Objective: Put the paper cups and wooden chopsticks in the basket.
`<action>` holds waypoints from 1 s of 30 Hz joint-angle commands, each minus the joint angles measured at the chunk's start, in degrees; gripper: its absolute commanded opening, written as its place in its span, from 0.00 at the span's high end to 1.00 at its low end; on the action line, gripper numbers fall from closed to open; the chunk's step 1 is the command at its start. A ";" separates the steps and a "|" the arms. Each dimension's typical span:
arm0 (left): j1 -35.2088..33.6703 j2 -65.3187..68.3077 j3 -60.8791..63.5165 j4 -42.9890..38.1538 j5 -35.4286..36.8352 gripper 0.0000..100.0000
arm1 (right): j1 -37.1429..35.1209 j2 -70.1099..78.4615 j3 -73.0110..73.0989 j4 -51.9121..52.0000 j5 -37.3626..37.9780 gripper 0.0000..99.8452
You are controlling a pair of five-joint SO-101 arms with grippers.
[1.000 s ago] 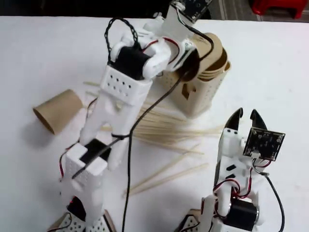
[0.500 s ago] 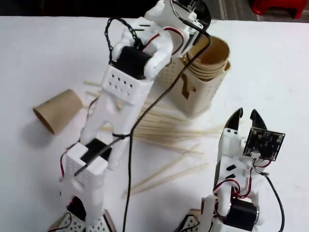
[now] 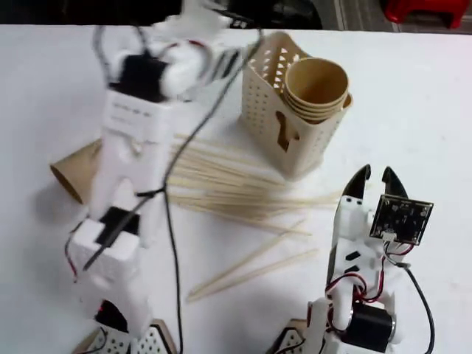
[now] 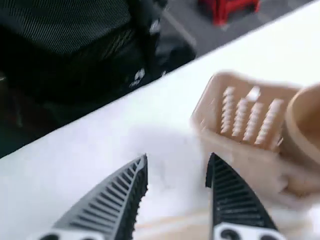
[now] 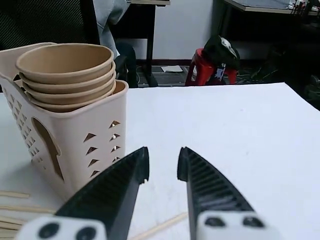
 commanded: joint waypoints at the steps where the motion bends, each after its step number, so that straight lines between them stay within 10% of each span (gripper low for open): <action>1: -7.34 -9.01 -0.79 14.24 -10.29 0.80 | -2.68 0.48 0.53 -1.19 1.23 0.90; 18: -46.11 -17.01 33.05 12.31 -66.37 0.80 | -5.49 0.66 1.85 -1.27 5.10 0.89; 30: -49.63 -17.01 61.54 -19.25 -73.76 0.80 | -5.49 0.66 1.85 -1.27 5.10 0.89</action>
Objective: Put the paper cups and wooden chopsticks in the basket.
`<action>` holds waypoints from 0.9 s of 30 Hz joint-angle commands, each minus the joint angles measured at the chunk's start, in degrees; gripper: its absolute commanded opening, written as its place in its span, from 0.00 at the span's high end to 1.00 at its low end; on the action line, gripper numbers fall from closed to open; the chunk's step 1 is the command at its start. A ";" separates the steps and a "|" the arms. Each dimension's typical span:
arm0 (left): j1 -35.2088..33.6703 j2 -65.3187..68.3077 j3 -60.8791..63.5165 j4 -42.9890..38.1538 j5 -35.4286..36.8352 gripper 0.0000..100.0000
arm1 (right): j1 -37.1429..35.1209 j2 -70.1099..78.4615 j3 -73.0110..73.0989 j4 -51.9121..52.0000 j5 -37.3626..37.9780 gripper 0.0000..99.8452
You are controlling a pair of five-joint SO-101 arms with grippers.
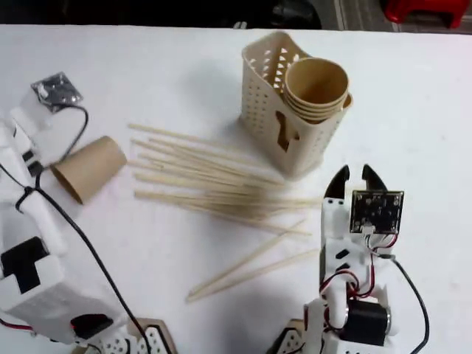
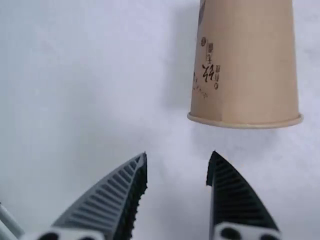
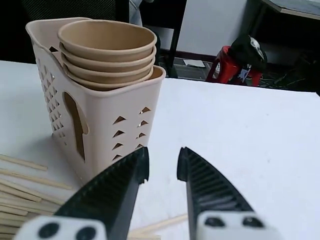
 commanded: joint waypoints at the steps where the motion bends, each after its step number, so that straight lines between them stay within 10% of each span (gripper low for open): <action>1: -0.22 -3.47 9.23 -13.10 -8.26 0.80 | -0.48 0.13 -0.35 -1.19 0.44 0.89; 27: 14.90 -12.44 22.95 -20.31 13.36 0.80 | -1.98 0.13 0.62 -1.89 0.53 0.89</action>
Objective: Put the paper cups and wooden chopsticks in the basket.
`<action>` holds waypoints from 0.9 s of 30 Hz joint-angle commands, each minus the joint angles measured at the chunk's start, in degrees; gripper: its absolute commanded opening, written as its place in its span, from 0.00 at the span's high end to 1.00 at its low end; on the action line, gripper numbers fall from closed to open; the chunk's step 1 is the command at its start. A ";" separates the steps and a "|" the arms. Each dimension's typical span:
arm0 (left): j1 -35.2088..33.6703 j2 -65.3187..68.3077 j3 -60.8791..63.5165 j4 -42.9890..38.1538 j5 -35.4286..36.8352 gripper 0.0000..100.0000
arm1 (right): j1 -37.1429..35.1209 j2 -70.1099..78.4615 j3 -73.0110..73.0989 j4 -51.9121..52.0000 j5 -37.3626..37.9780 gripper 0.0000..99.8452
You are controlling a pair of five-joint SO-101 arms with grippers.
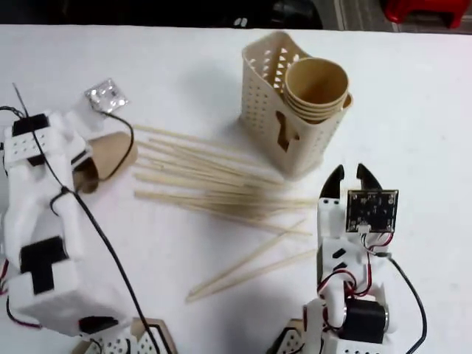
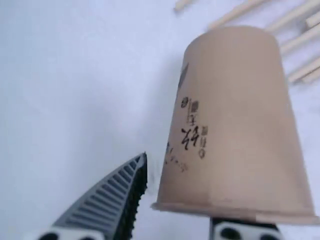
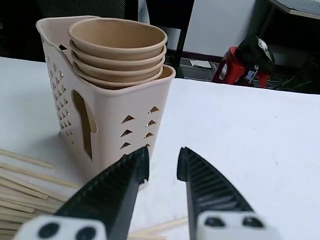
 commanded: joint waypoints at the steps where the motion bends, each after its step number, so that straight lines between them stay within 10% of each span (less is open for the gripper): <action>1: 4.09 -10.77 4.84 0.35 1.41 0.81 | -0.40 0.22 -0.26 -1.27 0.53 0.89; 16: 13.85 -19.03 14.24 -6.95 16.09 0.98 | -0.31 0.22 -0.26 -1.36 0.62 0.89; 27: 16.84 -23.52 -10.81 17.23 34.99 0.98 | -0.04 -0.22 -0.26 -1.36 0.62 0.89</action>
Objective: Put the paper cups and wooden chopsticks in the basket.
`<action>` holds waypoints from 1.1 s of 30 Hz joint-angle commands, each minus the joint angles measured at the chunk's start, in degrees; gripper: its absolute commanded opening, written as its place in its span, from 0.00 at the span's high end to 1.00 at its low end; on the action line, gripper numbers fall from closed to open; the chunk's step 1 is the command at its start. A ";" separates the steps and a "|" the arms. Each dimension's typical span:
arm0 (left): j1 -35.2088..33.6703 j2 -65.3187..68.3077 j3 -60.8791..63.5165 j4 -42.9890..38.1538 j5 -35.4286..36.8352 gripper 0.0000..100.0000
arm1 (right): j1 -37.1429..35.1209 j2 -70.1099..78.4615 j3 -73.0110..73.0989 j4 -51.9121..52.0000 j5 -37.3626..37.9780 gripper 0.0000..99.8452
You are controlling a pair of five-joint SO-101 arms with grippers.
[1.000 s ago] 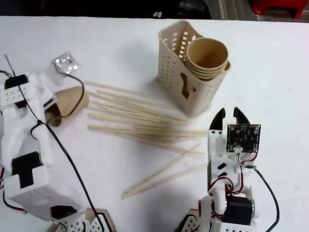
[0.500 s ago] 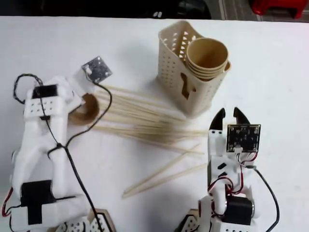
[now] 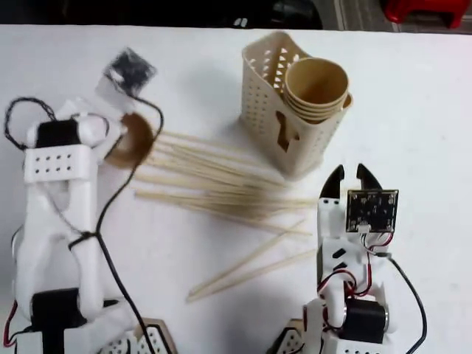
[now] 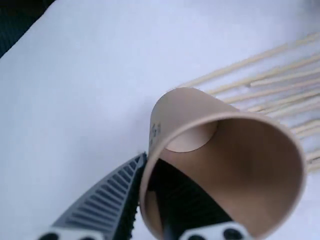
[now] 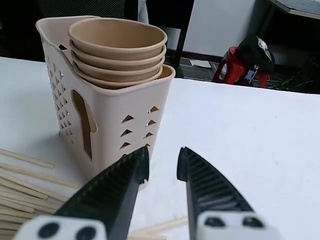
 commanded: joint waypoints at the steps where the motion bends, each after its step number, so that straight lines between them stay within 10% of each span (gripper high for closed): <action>1: 5.23 -3.30 -15.74 11.60 9.32 0.98 | -0.04 -0.31 -0.26 -1.36 0.62 0.89; 20: 39.34 -3.03 -40.97 6.77 23.30 0.98 | -0.04 -0.22 -0.26 -1.19 0.53 0.89; 33: 44.09 9.10 -41.58 0.62 23.30 0.98 | 0.04 -0.31 -0.26 -1.19 0.53 0.89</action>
